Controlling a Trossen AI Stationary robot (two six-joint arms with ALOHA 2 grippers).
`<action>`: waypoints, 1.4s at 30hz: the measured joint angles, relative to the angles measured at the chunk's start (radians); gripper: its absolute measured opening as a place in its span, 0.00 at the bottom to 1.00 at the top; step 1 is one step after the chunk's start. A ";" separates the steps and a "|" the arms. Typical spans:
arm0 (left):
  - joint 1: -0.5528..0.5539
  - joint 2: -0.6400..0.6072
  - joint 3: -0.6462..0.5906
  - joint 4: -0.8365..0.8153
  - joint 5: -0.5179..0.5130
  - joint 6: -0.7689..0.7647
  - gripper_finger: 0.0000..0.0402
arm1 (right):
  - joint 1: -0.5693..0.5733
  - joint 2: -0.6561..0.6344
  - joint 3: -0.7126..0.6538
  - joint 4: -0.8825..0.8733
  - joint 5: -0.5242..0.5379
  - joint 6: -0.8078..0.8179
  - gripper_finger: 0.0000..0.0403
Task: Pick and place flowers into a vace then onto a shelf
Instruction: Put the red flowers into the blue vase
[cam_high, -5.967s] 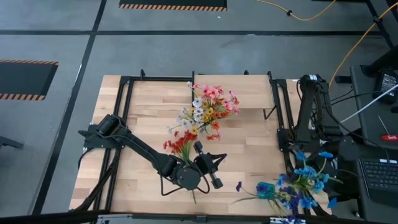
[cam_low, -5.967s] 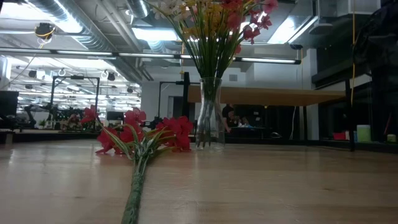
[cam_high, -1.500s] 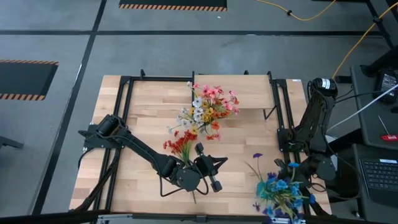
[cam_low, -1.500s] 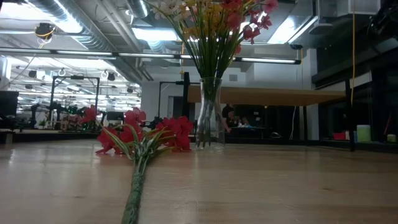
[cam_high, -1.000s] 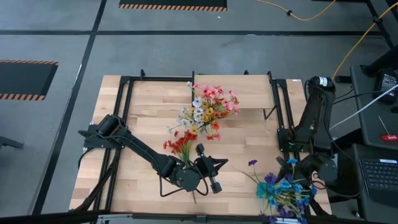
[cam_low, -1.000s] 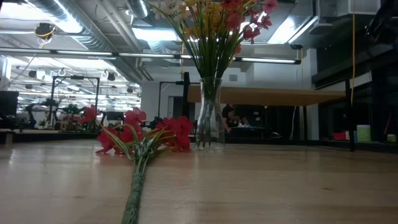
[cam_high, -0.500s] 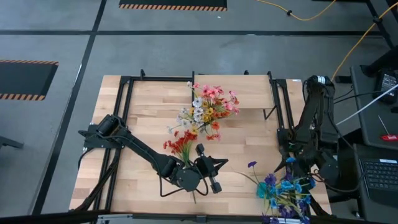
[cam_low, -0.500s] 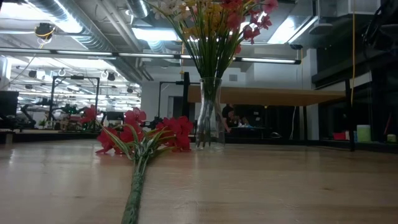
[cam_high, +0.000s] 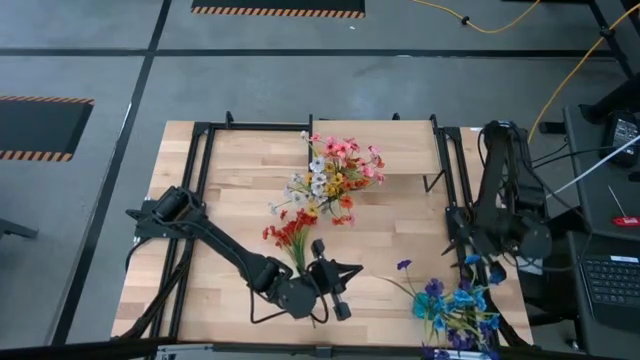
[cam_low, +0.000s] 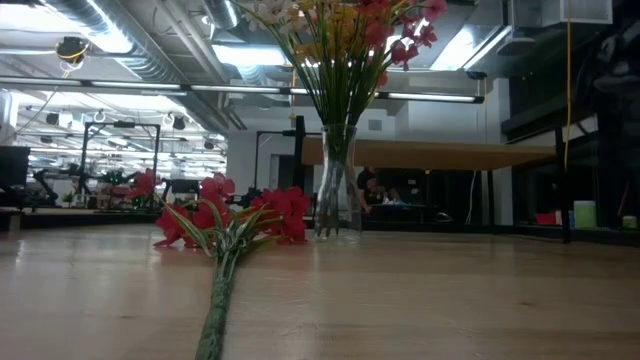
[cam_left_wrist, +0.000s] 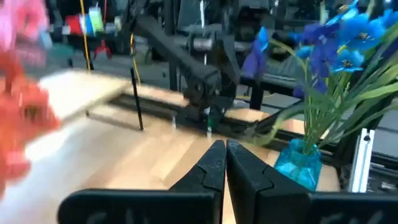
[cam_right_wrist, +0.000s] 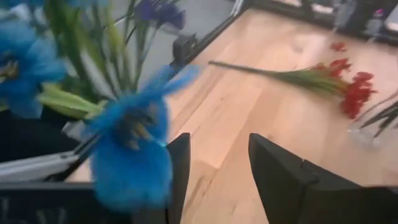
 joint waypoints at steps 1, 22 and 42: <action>-0.001 0.000 0.000 -0.035 -0.004 -0.056 0.03 | 0.000 -0.016 0.000 -0.004 0.014 0.003 0.40; 0.093 0.000 0.000 -0.872 0.490 -1.157 0.01 | -0.001 -0.079 0.000 -0.013 0.031 0.010 0.38; 0.051 0.016 0.001 -1.119 0.621 -1.585 0.02 | -0.001 -0.079 0.000 -0.014 0.032 0.007 0.38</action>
